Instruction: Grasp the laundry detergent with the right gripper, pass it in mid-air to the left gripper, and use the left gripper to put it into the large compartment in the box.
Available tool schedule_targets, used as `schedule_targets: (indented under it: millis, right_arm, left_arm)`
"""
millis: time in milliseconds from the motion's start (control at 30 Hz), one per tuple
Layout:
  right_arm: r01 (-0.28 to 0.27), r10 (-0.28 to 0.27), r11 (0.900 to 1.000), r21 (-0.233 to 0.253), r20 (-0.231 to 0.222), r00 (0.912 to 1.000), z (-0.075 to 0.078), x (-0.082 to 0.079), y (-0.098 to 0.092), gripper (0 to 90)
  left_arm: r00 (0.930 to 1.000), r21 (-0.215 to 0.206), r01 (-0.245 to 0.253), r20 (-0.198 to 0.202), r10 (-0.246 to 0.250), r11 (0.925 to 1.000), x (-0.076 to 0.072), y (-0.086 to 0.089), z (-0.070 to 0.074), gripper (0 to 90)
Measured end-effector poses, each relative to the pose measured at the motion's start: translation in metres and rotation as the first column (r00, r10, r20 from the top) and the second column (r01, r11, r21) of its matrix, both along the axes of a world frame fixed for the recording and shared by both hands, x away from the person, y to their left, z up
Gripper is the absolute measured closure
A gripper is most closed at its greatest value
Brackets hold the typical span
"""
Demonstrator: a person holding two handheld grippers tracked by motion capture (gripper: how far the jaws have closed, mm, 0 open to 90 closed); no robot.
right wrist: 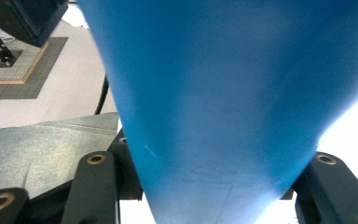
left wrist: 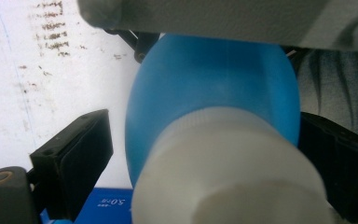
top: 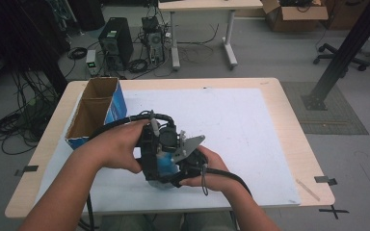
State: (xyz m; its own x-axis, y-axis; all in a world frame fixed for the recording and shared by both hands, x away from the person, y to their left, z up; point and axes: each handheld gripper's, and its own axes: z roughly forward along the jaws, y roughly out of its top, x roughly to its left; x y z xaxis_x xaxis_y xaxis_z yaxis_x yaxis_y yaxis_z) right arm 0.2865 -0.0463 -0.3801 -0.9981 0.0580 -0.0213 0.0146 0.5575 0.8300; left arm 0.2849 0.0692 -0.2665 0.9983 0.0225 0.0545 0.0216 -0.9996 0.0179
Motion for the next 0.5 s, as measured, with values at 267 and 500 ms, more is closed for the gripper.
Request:
schedule_targets:
  millis: [267, 500]
  right_arm:
    - [0.0, 0.0, 1.0, -0.004, 0.017, 0.9999, 0.0001, 0.0012, 0.0008, 45.1]
    - [-0.002, 0.002, 1.0, -0.005, 0.021, 0.9998, 0.001, 0.0015, 0.0009, 45.1]
  left_arm:
    - [1.0, 0.003, 0.007, -0.004, -0.007, 1.0, -0.0012, 0.0001, 0.0002, 13.1]
    - [0.9999, 0.004, 0.012, 0.0, -0.012, 0.9999, -0.0014, -0.0009, 0.0, 16.7]
